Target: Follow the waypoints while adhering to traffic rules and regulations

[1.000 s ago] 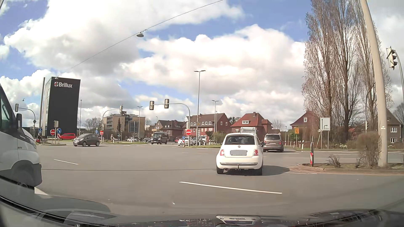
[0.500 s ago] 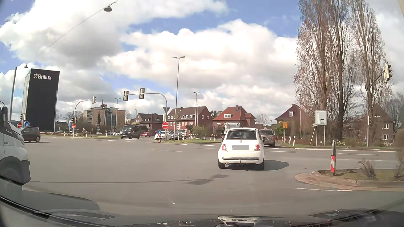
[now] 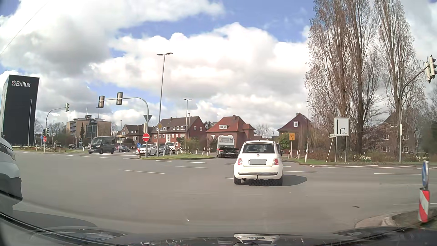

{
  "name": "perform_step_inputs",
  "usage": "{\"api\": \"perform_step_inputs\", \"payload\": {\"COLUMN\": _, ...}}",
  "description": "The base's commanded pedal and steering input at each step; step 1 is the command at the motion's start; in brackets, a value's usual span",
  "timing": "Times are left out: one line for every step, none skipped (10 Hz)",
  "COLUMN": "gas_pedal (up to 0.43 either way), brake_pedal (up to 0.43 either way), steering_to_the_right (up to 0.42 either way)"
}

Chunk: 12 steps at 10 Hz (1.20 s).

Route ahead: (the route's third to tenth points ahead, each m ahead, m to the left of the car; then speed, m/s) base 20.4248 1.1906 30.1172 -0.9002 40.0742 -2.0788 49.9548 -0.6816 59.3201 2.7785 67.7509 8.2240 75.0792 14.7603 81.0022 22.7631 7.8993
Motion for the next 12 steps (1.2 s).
{"api": "perform_step_inputs", "payload": {"gas_pedal": 0.197, "brake_pedal": 0.000, "steering_to_the_right": 0.095}}
{"api": "perform_step_inputs", "payload": {"gas_pedal": 0.209, "brake_pedal": 0.000, "steering_to_the_right": 0.094}}
{"api": "perform_step_inputs", "payload": {"gas_pedal": 0.209, "brake_pedal": 0.000, "steering_to_the_right": 0.093}}
{"api": "perform_step_inputs", "payload": {"gas_pedal": 0.209, "brake_pedal": 0.000, "steering_to_the_right": 0.089}}
{"api": "perform_step_inputs", "payload": {"gas_pedal": 0.209, "brake_pedal": 0.000, "steering_to_the_right": 0.085}}
{"api": "perform_step_inputs", "payload": {"gas_pedal": 0.209, "brake_pedal": 0.000, "steering_to_the_right": 0.082}}
{"api": "perform_step_inputs", "payload": {"gas_pedal": 0.209, "brake_pedal": 0.000, "steering_to_the_right": 0.082}}
{"api": "perform_step_inputs", "payload": {"gas_pedal": 0.240, "brake_pedal": 0.000, "steering_to_the_right": 0.081}}
{"api": "perform_step_inputs", "payload": {"gas_pedal": 0.260, "brake_pedal": 0.000, "steering_to_the_right": 0.079}}
{"api": "perform_step_inputs", "payload": {"gas_pedal": 0.268, "brake_pedal": 0.000, "steering_to_the_right": 0.073}}
{"api": "perform_step_inputs", "payload": {"gas_pedal": 0.287, "brake_pedal": 0.000, "steering_to_the_right": 0.064}}
{"api": "perform_step_inputs", "payload": {"gas_pedal": 0.287, "brake_pedal": 0.000, "steering_to_the_right": 0.058}}
